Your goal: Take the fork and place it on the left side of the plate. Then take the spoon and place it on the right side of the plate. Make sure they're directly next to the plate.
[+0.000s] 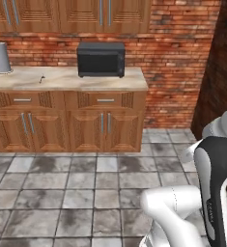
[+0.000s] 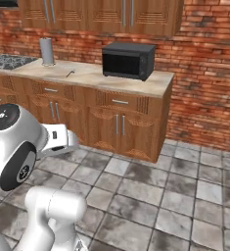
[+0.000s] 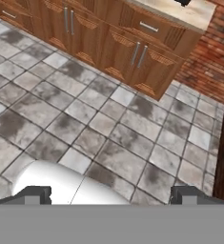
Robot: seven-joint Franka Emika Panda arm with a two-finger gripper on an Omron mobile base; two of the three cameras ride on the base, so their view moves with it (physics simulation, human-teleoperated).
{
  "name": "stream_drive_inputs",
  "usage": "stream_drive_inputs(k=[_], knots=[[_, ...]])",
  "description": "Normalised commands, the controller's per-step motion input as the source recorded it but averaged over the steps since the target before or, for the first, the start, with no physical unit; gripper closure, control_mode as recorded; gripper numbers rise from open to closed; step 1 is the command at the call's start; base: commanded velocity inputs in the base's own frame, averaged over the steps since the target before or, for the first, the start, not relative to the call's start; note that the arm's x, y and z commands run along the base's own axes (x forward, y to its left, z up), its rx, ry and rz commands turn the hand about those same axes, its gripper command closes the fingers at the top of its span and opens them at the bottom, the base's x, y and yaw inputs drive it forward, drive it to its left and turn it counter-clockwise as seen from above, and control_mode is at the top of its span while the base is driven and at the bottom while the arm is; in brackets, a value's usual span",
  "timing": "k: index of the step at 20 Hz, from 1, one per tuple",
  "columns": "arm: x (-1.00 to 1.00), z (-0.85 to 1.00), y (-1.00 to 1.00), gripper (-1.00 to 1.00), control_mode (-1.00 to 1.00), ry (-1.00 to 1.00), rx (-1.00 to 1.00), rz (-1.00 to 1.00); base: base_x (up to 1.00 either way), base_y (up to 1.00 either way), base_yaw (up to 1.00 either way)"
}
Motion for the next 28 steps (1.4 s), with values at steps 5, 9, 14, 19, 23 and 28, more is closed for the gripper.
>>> stream_drive_inputs(k=[5,9,14,19,23,28], knots=[[0.00,0.00,0.00,-1.00,1.00,0.00,0.00,0.00,1.00,0.20,0.01],[0.00,0.00,0.00,-1.00,1.00,0.00,0.00,0.00,1.00,0.36,0.00],[0.00,0.00,0.00,-1.00,1.00,0.00,0.00,0.00,1.00,0.65,-0.05],[0.00,0.00,0.00,-1.00,1.00,0.00,0.00,0.00,0.95,0.93,-0.13],[0.00,0.00,0.00,-1.00,1.00,0.00,0.00,0.00,0.95,0.98,-0.14],[0.00,0.00,0.00,-1.00,1.00,0.00,0.00,0.00,0.81,0.94,-0.17]])
